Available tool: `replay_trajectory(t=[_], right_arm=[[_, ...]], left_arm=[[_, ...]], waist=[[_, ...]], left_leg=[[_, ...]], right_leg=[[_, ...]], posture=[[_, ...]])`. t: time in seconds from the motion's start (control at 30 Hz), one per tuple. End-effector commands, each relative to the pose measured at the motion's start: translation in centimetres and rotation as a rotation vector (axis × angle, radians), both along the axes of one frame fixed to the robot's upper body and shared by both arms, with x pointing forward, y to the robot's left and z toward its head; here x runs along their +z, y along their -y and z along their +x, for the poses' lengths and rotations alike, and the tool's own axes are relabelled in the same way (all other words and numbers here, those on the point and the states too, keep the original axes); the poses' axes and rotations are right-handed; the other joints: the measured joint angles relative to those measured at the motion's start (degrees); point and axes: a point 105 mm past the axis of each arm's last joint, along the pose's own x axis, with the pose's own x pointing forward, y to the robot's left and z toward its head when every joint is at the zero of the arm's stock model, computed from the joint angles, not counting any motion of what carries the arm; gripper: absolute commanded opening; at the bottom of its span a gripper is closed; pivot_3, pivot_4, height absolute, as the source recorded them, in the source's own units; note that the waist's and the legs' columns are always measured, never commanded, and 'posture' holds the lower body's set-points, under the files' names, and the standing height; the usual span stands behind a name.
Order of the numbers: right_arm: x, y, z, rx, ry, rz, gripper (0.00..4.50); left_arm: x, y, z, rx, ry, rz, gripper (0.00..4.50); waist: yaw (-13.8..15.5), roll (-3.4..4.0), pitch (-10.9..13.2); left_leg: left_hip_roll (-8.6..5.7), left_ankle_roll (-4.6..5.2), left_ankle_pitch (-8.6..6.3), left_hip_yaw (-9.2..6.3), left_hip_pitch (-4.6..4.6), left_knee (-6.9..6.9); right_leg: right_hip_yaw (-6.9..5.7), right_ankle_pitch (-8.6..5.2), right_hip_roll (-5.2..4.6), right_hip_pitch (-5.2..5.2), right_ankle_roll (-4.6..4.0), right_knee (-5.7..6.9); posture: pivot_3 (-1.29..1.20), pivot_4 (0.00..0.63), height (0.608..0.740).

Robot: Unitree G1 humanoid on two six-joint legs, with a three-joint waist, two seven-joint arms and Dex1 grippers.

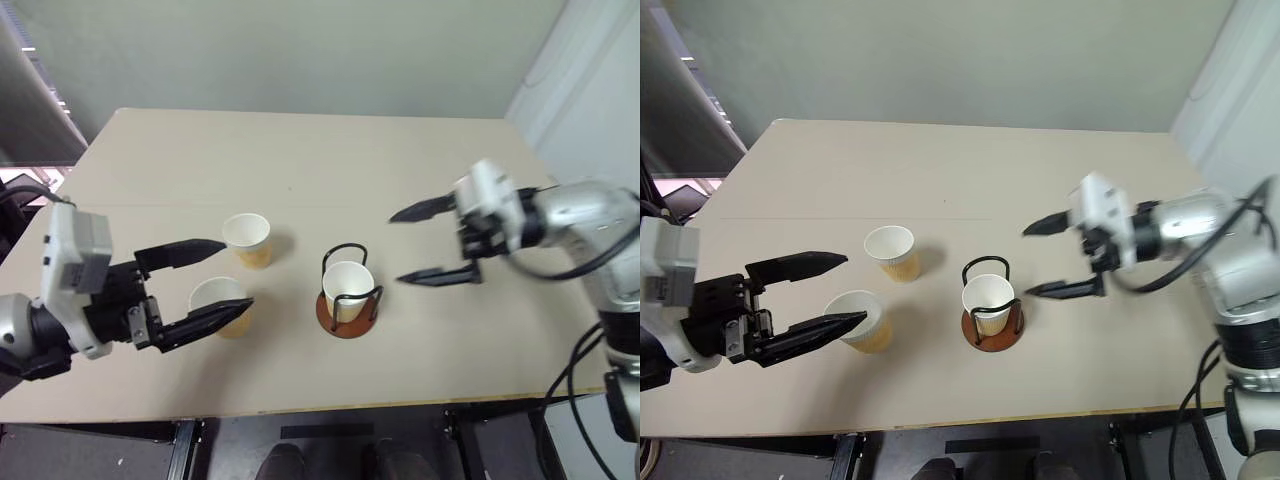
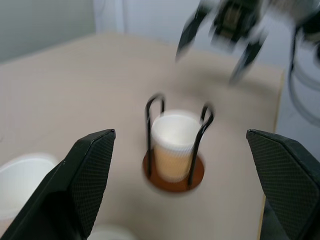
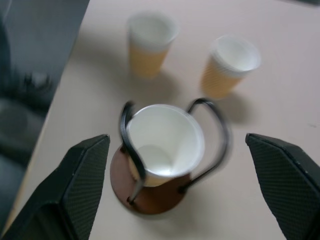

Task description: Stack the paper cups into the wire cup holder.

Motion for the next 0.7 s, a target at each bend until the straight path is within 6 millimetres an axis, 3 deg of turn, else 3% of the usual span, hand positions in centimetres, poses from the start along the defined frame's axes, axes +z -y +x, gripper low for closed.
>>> replay_trajectory(t=[0.03,0.2,0.43,0.7], right_arm=[[5.1,3.0,-3.4,0.096,-0.035,0.256,4.49],[5.1,5.8,-5.4,0.056,-0.093,0.367,4.49],[4.7,5.2,-6.8,0.017,-0.071,0.372,4.49],[4.6,5.3,-7.5,-0.022,-0.079,0.387,4.49]], left_arm=[[-1.2,-1.7,0.8,0.067,-0.024,0.138,4.50],[-4.8,-3.1,1.4,0.070,-0.139,0.341,4.50],[-7.4,-4.0,2.9,0.044,-0.178,0.504,4.50],[-8.3,-3.6,3.8,-0.004,-0.190,0.531,4.50]], waist=[[0.14,0.01,0.00],[0.38,-0.07,-0.04],[0.13,-0.01,-0.01],[0.02,-0.05,-0.02]], left_leg=[[0.01,-0.02,0.01,0.00,-0.01,-0.04],[0.02,-0.05,0.03,-0.01,0.05,-0.06],[-0.04,0.02,-0.02,0.06,0.28,0.00],[-0.12,0.03,-0.16,0.09,0.31,0.01]], right_leg=[[0.00,-0.02,0.02,0.00,-0.03,-0.04],[0.01,-0.06,0.09,0.08,-0.11,-0.11],[0.04,-0.17,0.07,0.08,-0.30,0.34],[-0.05,-0.28,0.05,-0.02,-0.49,0.54]], posture=[[0.00,0.150,0.740],[0.00,0.150,0.740],[0.00,0.150,0.740],[0.00,0.150,0.740]])
